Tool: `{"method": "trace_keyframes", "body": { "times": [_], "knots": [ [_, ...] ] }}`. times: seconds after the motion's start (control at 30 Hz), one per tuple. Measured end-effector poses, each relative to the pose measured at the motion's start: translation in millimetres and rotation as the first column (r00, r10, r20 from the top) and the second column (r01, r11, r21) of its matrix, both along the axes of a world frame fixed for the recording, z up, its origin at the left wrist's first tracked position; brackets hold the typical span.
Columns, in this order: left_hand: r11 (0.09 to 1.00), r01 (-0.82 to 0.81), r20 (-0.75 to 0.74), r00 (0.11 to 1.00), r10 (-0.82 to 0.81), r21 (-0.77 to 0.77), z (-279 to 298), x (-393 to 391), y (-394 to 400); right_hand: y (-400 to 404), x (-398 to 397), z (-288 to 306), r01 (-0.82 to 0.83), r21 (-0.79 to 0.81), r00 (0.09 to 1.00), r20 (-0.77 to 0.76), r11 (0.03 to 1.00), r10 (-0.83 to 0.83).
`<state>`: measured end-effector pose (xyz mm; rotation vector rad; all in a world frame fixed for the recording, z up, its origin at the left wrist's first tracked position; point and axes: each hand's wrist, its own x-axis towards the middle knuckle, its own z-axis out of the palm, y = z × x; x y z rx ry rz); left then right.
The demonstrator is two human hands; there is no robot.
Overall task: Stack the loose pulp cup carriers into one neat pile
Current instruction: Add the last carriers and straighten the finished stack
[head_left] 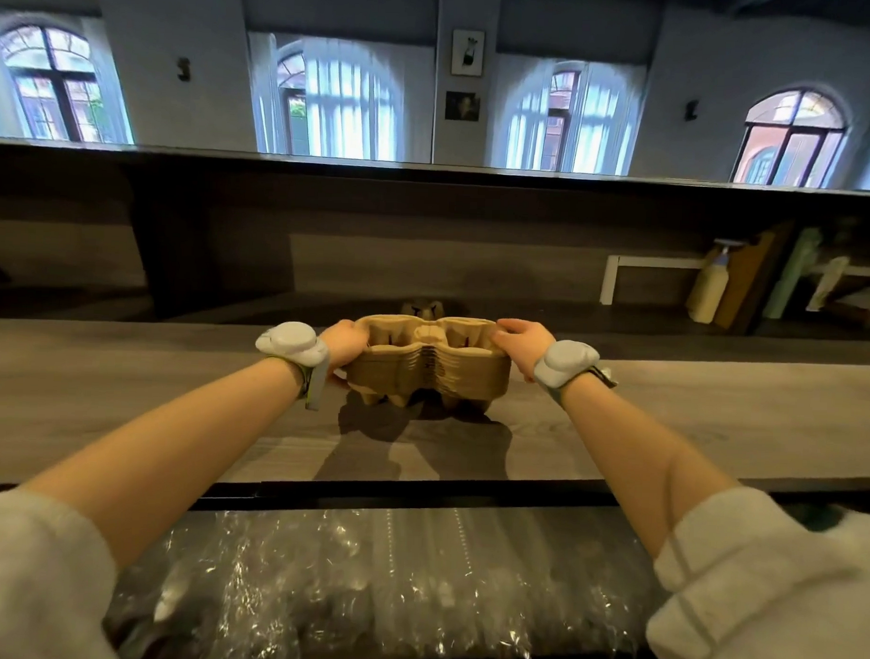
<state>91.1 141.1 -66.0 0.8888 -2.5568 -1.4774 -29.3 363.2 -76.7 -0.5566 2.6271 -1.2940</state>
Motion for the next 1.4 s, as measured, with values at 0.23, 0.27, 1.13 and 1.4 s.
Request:
{"method": "trace_keyframes", "body": {
  "times": [0.23, 0.27, 1.13, 1.4],
  "knots": [
    [0.998, 0.022, 0.053, 0.998, -0.019, -0.053, 0, -4, -2, -1, -5, -10, 0.017, -0.055, 0.997, 0.082, 0.998, -0.012],
    [0.998, 0.023, 0.057, 0.998, -0.019, -0.061, 0, -4, -3, -1, -6, -12, 0.023, -0.071, 0.996, 0.089, 0.997, -0.017],
    [0.858, 0.403, 0.225, 0.848, -0.481, 0.318, -13, -86, -97, -141, -142, 38, -0.177, 0.395, 0.979, -0.025, 0.901, 0.203],
    [0.916, 0.227, 0.35, 0.872, -0.342, 0.33, 0, -101, -92, -198, -170, 6, -0.261, 0.67, 0.95, 0.05, 0.695, 0.309]
  ]
}}
